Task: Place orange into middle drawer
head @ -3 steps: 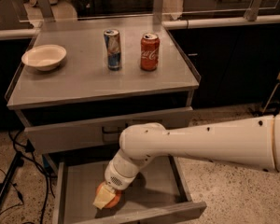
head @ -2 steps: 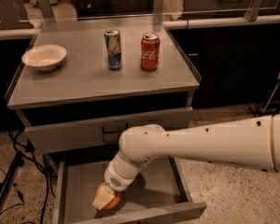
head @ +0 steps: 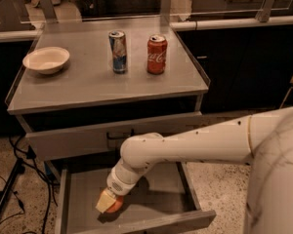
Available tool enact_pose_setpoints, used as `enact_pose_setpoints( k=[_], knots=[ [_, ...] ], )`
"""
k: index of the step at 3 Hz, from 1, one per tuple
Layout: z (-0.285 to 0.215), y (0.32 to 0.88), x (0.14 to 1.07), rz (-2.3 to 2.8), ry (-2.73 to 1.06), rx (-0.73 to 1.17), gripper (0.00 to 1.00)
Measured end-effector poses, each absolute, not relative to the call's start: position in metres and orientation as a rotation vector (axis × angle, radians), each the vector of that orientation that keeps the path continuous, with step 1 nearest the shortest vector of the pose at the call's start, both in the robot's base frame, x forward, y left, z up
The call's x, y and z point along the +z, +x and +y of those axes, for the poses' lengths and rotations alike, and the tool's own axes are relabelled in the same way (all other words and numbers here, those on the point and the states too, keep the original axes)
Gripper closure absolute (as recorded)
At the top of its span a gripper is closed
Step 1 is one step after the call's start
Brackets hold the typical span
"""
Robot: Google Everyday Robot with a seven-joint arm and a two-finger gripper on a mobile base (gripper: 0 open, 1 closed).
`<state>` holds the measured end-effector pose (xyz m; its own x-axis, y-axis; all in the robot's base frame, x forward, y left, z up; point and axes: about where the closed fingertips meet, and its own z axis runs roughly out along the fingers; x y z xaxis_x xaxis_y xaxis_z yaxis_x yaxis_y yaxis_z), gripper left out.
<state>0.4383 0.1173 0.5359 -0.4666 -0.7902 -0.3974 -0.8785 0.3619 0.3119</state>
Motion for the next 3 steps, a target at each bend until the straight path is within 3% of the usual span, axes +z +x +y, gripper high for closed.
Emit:
enact_pose_setpoints(
  k=[3],
  knots=[
    [0.136,0.462,0.454,2.458,-1.466,0.777,1.00]
  ],
)
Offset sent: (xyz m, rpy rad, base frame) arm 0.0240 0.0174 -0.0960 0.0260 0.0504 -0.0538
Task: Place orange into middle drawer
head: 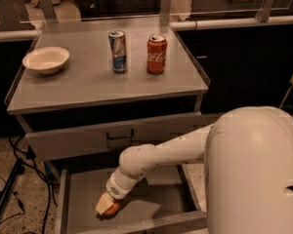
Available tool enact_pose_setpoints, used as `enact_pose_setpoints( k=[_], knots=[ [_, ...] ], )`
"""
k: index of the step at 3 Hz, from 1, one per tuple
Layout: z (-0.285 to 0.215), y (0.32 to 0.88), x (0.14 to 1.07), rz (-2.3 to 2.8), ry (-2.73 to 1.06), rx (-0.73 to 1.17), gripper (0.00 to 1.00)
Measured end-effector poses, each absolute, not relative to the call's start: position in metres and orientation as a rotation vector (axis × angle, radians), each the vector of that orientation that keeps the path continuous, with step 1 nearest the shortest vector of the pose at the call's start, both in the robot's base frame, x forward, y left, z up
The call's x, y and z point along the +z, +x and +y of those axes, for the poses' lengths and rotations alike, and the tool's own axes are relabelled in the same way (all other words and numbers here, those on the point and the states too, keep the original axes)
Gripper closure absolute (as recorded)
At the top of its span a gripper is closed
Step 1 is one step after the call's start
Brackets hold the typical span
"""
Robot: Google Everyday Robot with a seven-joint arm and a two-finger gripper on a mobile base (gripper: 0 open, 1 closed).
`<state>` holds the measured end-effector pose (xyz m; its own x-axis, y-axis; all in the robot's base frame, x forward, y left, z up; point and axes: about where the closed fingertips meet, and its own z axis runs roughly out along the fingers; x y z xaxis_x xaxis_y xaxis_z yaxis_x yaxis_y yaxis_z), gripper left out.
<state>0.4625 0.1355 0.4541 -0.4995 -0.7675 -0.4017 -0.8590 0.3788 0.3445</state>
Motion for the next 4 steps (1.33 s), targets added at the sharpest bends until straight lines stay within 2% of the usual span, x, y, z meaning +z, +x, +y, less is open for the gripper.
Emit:
enact_pose_setpoints(
  k=[4],
  knots=[
    [0.121,0.490,0.377,2.536,-1.362,0.753,1.00]
  ],
)
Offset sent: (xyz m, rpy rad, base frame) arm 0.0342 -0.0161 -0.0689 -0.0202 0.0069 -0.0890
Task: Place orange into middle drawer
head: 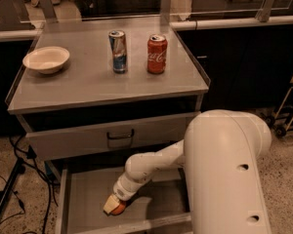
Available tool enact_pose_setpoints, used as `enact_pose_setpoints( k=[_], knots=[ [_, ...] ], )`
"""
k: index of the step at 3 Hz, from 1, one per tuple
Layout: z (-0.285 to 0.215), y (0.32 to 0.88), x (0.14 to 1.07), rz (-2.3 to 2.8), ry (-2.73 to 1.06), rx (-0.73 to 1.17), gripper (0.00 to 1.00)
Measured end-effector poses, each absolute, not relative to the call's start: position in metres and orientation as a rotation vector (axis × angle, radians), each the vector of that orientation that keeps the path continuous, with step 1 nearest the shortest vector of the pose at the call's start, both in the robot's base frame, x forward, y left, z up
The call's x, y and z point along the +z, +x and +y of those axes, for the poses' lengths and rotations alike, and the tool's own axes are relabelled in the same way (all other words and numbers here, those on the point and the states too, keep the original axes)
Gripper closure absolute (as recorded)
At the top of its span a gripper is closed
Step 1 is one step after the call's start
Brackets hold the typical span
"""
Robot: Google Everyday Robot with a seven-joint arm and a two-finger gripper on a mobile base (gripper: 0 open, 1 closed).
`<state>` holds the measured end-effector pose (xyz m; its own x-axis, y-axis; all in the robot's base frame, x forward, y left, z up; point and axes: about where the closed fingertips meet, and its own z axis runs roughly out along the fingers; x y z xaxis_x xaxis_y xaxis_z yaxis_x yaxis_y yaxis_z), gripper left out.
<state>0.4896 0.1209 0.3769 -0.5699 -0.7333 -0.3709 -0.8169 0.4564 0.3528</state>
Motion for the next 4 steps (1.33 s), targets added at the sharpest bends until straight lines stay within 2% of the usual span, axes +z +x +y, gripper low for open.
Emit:
enact_pose_setpoints(
  k=[1,2,4],
  knots=[
    [0.1204,0.4898,0.3749,2.537,-1.358,0.754,1.00],
    [0.1205,0.4898,0.3748,2.537,-1.358,0.754,0.85],
    [0.1205,0.4898,0.3748,2.537,-1.358,0.754,0.39]
  ],
)
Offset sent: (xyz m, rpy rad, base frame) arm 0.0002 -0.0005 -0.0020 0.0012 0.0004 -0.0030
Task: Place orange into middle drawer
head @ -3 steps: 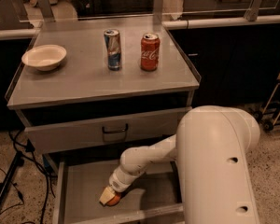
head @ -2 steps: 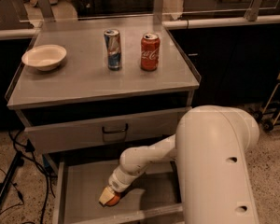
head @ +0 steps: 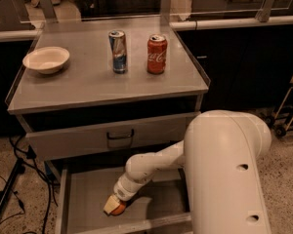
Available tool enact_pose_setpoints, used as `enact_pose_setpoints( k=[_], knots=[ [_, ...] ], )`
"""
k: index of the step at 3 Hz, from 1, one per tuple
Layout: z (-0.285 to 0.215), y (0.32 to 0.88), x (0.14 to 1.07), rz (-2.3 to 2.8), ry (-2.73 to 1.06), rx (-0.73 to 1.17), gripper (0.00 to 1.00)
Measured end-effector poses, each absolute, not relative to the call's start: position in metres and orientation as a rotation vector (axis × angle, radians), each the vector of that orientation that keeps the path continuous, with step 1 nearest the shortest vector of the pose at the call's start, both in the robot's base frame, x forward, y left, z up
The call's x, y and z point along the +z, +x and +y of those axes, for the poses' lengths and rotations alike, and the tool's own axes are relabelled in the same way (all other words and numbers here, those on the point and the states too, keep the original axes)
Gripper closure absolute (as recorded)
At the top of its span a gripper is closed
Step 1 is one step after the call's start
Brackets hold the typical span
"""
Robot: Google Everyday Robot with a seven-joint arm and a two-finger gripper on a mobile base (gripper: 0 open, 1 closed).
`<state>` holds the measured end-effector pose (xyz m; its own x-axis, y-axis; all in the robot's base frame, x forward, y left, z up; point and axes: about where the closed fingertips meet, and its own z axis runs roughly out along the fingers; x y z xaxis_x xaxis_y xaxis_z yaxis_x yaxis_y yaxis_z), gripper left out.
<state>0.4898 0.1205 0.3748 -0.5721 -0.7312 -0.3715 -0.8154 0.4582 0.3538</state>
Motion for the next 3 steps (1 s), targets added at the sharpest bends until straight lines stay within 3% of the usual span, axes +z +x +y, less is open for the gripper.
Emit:
enact_pose_setpoints(
  k=[1,2,3],
  knots=[
    [0.1205,0.4897,0.3748,2.537,-1.358,0.755,0.15],
    [0.1205,0.4897,0.3748,2.537,-1.358,0.755,0.00],
    [0.1205,0.4897,0.3748,2.537,-1.358,0.755,0.00]
  ],
)
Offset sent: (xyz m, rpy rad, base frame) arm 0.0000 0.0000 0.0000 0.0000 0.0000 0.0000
